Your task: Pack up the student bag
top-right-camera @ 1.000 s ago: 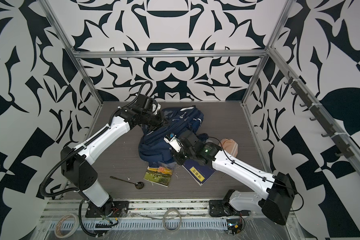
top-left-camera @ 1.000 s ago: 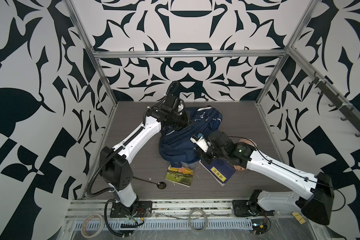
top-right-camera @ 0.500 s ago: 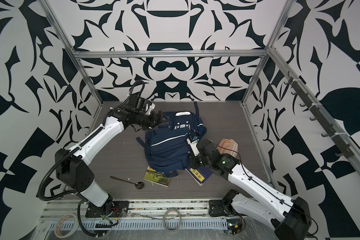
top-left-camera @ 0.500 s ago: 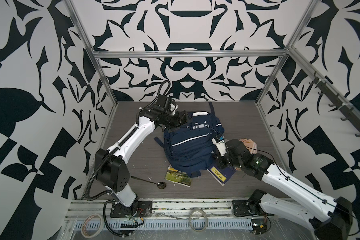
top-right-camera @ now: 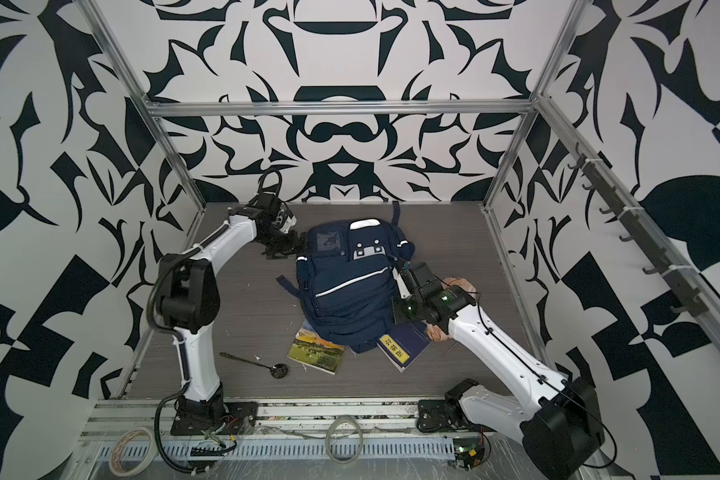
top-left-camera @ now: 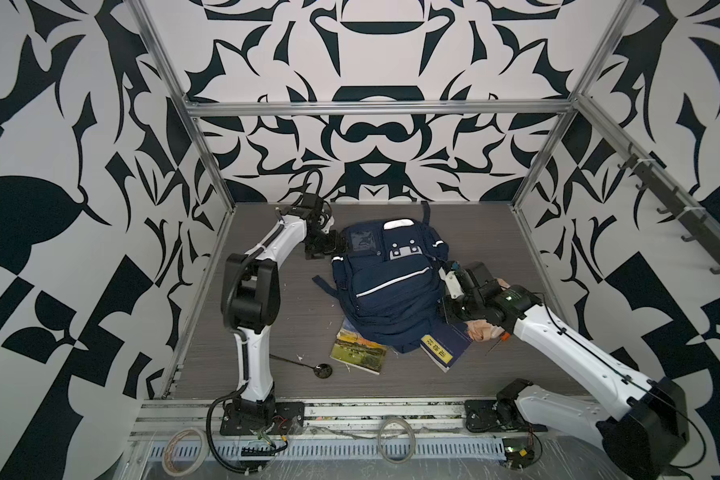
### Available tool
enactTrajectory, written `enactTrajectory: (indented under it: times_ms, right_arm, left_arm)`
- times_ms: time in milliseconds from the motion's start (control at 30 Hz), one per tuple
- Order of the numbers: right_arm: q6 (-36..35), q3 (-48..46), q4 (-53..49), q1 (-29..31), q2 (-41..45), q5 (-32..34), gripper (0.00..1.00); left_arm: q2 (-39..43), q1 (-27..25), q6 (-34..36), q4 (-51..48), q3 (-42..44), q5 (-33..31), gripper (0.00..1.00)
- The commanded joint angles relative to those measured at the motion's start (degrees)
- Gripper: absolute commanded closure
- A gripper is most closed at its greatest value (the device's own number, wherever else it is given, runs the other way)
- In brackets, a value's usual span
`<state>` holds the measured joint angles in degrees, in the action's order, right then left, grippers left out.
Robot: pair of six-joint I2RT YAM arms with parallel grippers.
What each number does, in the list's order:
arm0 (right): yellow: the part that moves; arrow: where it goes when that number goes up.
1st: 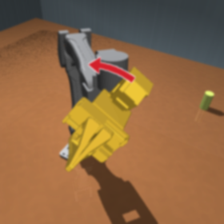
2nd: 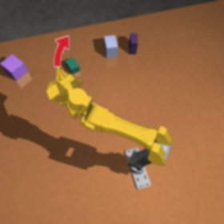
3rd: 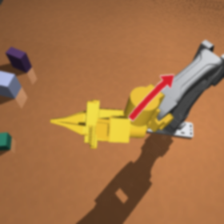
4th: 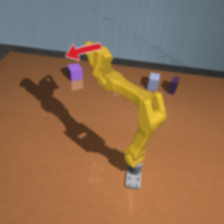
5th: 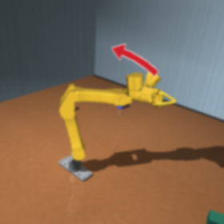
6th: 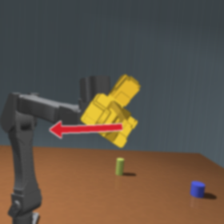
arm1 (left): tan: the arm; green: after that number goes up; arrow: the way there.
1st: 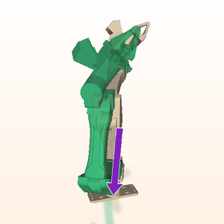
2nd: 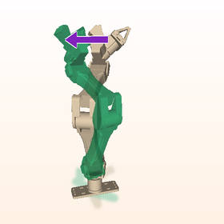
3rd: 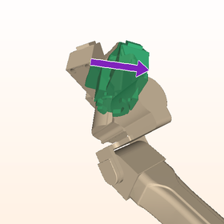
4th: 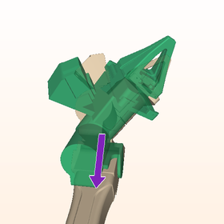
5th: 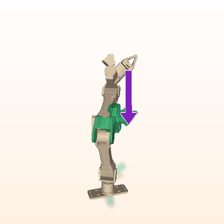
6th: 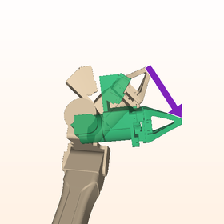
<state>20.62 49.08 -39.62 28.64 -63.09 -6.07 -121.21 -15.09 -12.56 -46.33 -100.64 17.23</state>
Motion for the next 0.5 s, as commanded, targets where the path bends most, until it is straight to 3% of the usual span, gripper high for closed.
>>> enactTrajectory:
  times_ms: [0, 67, 167, 267, 333, 400, 467]
  right_arm:
    - [0.3, 3.5, -0.8, -0.6, 0.4, 3.1, 1.00]
    - [-0.6, 3.8, -1.5, -0.7, -0.2, 3.9, 1.00]
    - [-1.8, 4.2, -1.8, -0.9, -1.3, 4.4, 1.00]
    - [-3.1, 4.5, -1.4, -1.3, -2.6, 4.3, 1.00]
    - [-4.5, 5.2, -1.4, -1.5, -3.8, 4.1, 1.00]
    - [-6.6, 6.2, -1.6, -1.7, -4.9, 3.8, 1.00]
    - [-9.4, 7.4, -1.7, -1.7, -5.6, 3.1, 1.00]
  left_arm:
    - [-3.5, 0.2, -0.6, 1.8, -3.6, 3.6, 0.01]
    - [-5.0, 0.2, -3.0, 5.1, -2.7, 5.9, 0.00]
    - [-6.5, 0.2, -5.9, 8.4, -1.8, 8.9, 0.10]
    - [-6.9, 0.3, -8.9, 11.6, 0.2, 11.9, 0.36]
    - [-6.1, 0.4, -10.9, 14.0, 2.8, 12.9, 0.61]
    - [-3.9, 1.2, -13.6, 17.3, 6.7, 14.4, 0.94]
    - [-0.8, 2.7, -17.2, 21.1, 11.2, 16.3, 1.00]
